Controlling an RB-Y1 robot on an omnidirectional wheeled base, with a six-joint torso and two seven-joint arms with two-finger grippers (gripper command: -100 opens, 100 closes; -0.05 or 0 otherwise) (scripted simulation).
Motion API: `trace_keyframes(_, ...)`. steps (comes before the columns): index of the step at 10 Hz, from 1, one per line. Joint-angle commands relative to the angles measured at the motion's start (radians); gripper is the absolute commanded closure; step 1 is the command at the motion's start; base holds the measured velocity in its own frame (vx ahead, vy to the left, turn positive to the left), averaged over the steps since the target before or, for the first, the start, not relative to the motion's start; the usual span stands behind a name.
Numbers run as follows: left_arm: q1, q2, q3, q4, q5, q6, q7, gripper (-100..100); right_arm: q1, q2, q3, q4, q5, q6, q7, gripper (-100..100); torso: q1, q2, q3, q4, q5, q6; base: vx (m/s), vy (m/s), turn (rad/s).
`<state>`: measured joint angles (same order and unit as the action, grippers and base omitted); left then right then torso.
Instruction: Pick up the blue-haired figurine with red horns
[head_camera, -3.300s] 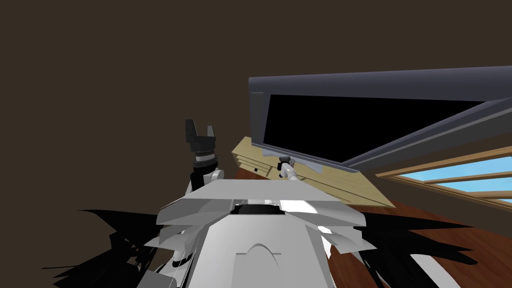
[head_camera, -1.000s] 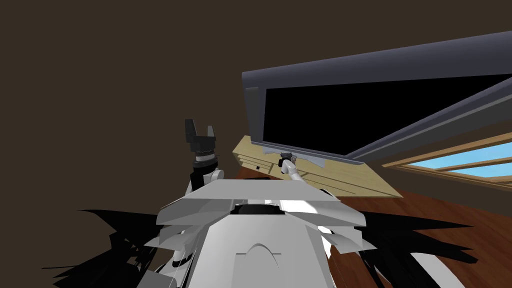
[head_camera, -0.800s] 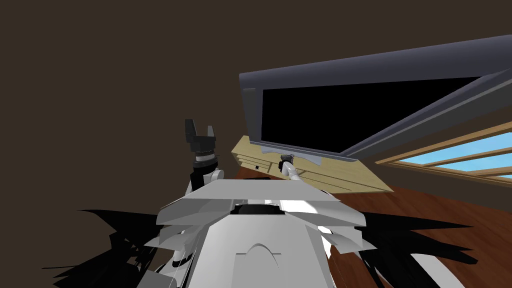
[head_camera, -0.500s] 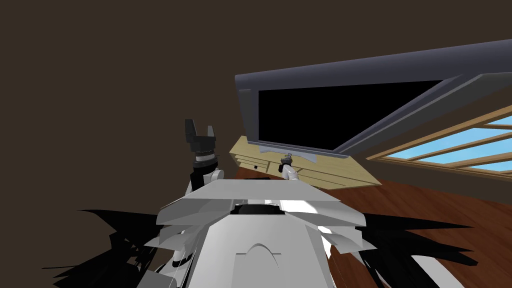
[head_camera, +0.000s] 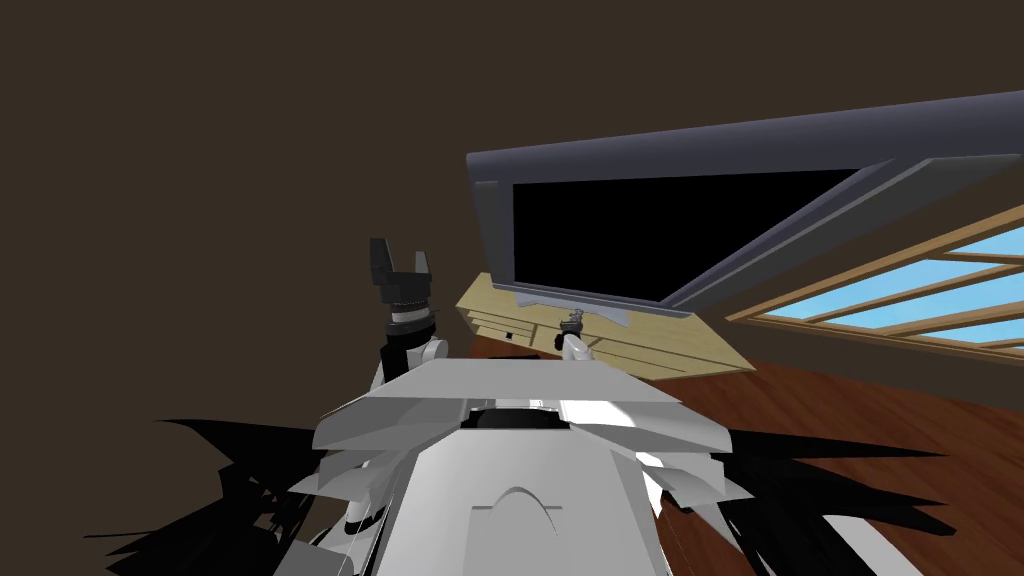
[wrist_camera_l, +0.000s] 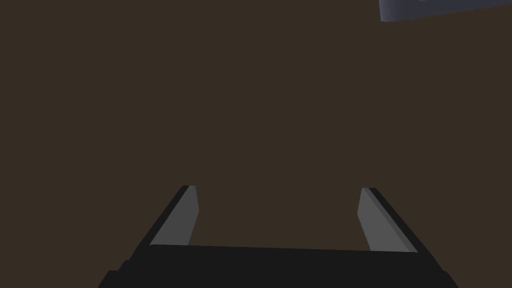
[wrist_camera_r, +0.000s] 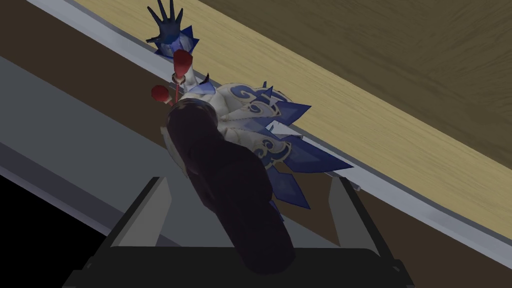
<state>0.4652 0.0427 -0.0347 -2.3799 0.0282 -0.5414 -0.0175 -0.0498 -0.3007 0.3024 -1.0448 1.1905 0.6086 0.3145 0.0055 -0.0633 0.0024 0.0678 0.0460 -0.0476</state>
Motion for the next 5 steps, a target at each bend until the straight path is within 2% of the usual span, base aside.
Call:
trace_keyframes(1, 0.0, 0.0, 0.0, 0.0, 0.0, 0.0, 0.0, 0, 0.028, 0.012, 0.006, 0.002, 0.032, 0.008, -0.042, -100, 0.0, 0.0, 0.0, 0.0, 0.0, 0.0, 0.043, -0.098, 0.009)
trace_keyframes(5, 0.0, 0.0, 0.0, 0.0, 0.0, 0.0, 0.0, 0, 0.076, 0.042, 0.018, -0.001, 0.09, 0.024, -0.11, -100, -0.015, -0.001, -0.005, -0.009, -0.005, 0.01, 0.02, -0.066, -0.012)
